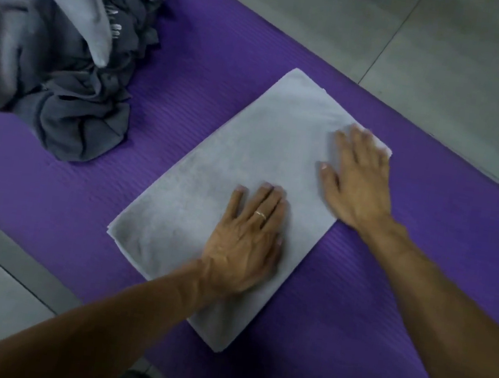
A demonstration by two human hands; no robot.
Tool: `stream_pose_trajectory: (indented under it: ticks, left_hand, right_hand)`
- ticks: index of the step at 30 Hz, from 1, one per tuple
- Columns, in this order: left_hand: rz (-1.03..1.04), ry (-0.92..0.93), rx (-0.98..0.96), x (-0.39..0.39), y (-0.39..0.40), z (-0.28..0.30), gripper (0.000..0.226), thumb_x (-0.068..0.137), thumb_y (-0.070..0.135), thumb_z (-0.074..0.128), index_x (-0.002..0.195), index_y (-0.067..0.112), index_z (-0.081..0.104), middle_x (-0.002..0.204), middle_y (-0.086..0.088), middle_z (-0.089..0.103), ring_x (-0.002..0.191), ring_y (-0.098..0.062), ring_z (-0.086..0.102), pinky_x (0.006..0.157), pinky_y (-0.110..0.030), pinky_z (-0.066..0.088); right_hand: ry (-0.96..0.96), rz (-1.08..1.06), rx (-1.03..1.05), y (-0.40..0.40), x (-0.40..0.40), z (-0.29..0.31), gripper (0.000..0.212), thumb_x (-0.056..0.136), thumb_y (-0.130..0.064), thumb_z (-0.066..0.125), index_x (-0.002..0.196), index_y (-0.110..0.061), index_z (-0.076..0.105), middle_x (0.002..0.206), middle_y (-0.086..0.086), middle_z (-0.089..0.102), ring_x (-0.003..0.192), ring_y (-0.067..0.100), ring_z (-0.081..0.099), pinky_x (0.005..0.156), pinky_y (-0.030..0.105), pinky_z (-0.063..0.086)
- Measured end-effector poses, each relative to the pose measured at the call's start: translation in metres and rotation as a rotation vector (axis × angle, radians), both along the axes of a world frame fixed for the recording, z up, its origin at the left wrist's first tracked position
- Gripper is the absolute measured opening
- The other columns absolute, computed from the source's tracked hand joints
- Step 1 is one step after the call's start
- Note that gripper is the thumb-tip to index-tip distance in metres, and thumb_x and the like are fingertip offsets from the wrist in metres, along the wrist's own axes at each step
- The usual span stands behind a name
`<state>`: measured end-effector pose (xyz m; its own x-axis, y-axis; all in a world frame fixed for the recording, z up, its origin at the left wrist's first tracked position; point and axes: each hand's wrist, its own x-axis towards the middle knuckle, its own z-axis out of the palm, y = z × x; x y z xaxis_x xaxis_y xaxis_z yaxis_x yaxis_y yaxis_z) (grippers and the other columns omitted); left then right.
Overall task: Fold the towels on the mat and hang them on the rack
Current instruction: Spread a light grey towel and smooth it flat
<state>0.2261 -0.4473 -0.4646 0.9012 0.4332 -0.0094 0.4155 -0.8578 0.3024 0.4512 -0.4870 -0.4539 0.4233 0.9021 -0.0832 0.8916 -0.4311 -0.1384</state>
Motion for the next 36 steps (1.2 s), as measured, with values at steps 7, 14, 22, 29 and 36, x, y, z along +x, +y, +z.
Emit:
stream_pose_trajectory:
  ticks: [7, 14, 22, 29, 36]
  left_hand:
    - [-0.133, 0.123, 0.115, -0.007, -0.026, -0.007, 0.093, 0.083, 0.068, 0.044, 0.146, 0.001, 0.032, 0.155, -0.023, 0.023, 0.146, -0.038, 0.015, 0.116, -0.059, 0.012]
    - [-0.173, 0.171, 0.125, -0.011, -0.025, -0.007, 0.086, 0.085, 0.061, 0.04, 0.149, 0.004, 0.03, 0.156, -0.02, 0.023, 0.146, -0.036, 0.016, 0.116, -0.059, 0.015]
    - [-0.353, 0.041, 0.168, -0.045, -0.039, 0.004, 0.058, 0.088, 0.035, 0.042, 0.137, 0.005, 0.05, 0.148, -0.016, 0.043, 0.137, -0.032, 0.04, 0.11, -0.053, 0.034]
    - [-0.198, -0.04, 0.091, -0.043, -0.038, 0.036, 0.036, 0.088, 0.026, 0.037, 0.107, 0.014, 0.065, 0.101, -0.005, 0.07, 0.091, -0.026, 0.069, 0.063, -0.037, 0.058]
    - [-0.105, -0.033, -0.165, -0.032, -0.01, 0.048, 0.028, 0.1, 0.03, 0.043, 0.117, 0.016, 0.059, 0.092, -0.011, 0.071, 0.086, -0.032, 0.066, 0.079, -0.035, 0.047]
  right_hand:
    - [0.044, -0.147, -0.149, -0.026, 0.038, -0.002, 0.06, 0.101, -0.052, 0.023, 0.154, -0.03, 0.009, 0.163, 0.001, 0.002, 0.149, 0.026, 0.001, 0.116, 0.057, 0.003]
    - [0.285, -0.457, 0.106, -0.008, 0.059, 0.02, 0.041, 0.092, -0.022, 0.057, 0.131, -0.013, 0.049, 0.132, 0.013, 0.056, 0.124, 0.034, 0.049, 0.104, 0.045, 0.038]
    - [0.534, -0.774, 0.213, -0.159, 0.037, 0.03, 0.048, 0.081, -0.012, 0.069, 0.126, -0.016, 0.053, 0.104, 0.008, 0.06, 0.1, 0.029, 0.061, 0.081, 0.029, 0.044]
    - [0.144, -0.38, 0.239, -0.199, -0.019, 0.042, 0.053, 0.078, -0.031, 0.064, 0.128, -0.015, 0.057, 0.122, 0.009, 0.054, 0.112, 0.033, 0.05, 0.095, 0.047, 0.044]
    - [0.138, 0.058, -0.087, -0.16, -0.045, 0.032, 0.049, 0.089, -0.028, 0.063, 0.137, -0.025, 0.053, 0.152, 0.0, 0.038, 0.14, 0.02, 0.034, 0.112, 0.036, 0.026]
